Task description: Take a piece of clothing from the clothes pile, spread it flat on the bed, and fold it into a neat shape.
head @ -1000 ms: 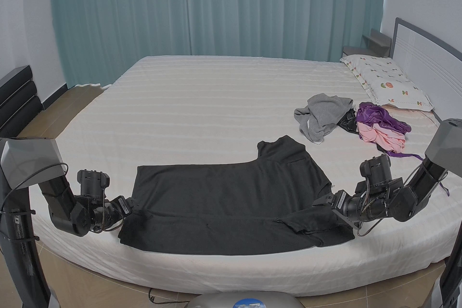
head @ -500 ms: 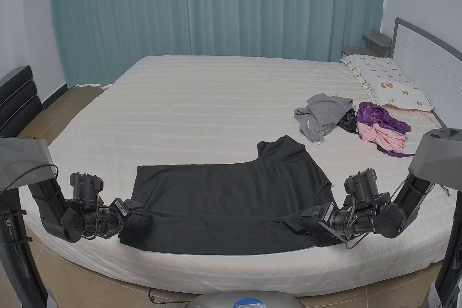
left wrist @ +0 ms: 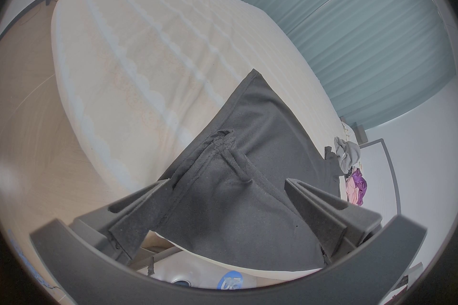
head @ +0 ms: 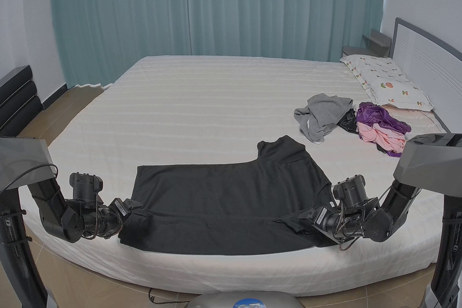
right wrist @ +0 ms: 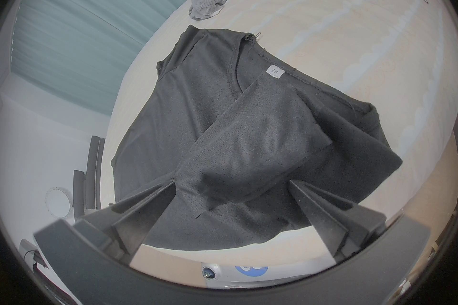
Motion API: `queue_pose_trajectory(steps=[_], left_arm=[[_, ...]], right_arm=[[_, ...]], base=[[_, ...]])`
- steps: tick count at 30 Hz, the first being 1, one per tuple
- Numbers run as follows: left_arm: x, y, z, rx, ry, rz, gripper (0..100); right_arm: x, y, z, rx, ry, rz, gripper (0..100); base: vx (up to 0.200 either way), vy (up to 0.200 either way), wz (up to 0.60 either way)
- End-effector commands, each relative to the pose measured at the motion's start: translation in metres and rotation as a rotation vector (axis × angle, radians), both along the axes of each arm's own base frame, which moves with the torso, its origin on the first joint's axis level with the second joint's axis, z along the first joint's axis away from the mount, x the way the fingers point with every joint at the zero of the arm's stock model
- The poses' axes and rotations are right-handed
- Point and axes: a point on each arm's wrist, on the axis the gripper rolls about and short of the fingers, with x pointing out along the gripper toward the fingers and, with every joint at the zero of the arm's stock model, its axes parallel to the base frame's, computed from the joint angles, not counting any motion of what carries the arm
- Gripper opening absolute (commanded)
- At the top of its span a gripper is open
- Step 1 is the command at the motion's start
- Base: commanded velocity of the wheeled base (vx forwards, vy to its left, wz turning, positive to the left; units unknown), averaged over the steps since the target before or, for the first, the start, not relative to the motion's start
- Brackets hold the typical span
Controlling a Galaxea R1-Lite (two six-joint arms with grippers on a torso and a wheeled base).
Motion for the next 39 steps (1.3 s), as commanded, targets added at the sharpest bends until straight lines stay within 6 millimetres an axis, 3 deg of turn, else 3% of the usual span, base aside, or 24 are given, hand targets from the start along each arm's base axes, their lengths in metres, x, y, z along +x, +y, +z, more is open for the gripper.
queue_pose_trajectory(steps=[1,7,8,16,25,39], left_arm=[[0.001,0.0,0.0,0.002,-0.001,0.001,100],[0.001,0.001,0.0,0.002,-0.002,0.002,100],[0.001,0.001,0.0,0.002,-0.002,0.002,100],[0.0,0.001,0.0,0.003,-0.001,0.001,100],[-0.001,0.001,0.0,0.006,0.002,0.0,100],[-0.001,0.001,0.0,0.008,0.0,0.0,100]], right_arm=[[0.002,0.001,-0.006,-0.012,0.007,-0.005,100],[0.006,0.002,-0.009,-0.032,-0.003,-0.025,100],[0.007,0.002,-0.008,-0.032,-0.005,-0.025,0],[0.003,0.004,-0.002,-0.015,-0.011,-0.049,0],[-0.007,-0.001,0.022,0.016,-0.047,-0.063,0],[-0.041,-0.005,0.026,-0.048,-0.011,0.033,0]], base=[[0.0,0.0,0.0],[0.0,0.0,0.0],[0.0,0.0,0.0],[0.0,0.0,0.0],[0.0,0.0,0.0],[0.0,0.0,0.0]])
